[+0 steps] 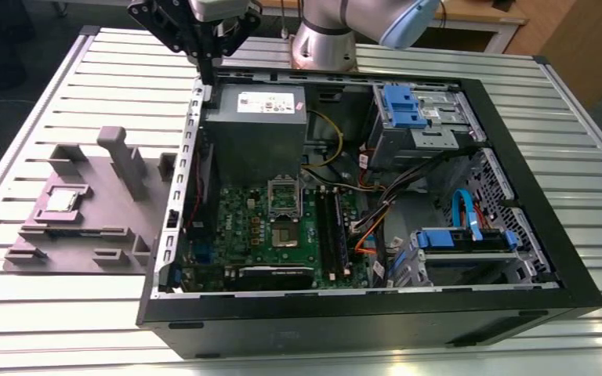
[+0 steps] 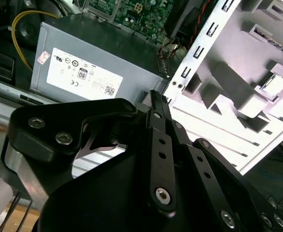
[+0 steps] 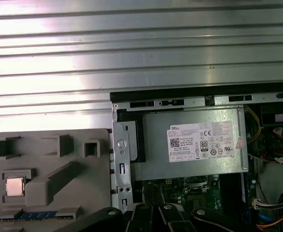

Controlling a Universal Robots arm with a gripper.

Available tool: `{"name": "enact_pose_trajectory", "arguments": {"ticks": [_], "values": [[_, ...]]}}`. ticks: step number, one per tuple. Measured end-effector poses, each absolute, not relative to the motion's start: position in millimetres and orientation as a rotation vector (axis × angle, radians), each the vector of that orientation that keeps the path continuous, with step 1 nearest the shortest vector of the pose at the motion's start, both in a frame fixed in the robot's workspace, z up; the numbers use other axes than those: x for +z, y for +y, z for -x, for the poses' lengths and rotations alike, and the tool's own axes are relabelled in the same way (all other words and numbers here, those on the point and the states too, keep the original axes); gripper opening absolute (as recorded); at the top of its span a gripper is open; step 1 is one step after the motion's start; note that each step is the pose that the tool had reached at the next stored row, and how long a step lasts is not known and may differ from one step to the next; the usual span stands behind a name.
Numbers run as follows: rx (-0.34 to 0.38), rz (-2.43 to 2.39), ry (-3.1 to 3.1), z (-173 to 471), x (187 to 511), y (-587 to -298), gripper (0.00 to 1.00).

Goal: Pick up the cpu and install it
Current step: 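Reach for the cpu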

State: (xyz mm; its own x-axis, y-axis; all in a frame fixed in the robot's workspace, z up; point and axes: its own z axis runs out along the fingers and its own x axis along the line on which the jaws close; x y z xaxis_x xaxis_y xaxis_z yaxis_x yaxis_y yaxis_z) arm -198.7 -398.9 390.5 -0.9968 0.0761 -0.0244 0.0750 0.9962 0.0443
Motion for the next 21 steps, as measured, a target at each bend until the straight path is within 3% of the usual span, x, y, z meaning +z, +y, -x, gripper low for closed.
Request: {"name": "enact_pose_trajectory", "arguments": {"ticks": [21], "values": [[0.068, -0.118, 3.113, 223, 388, -399, 0.1]]}}
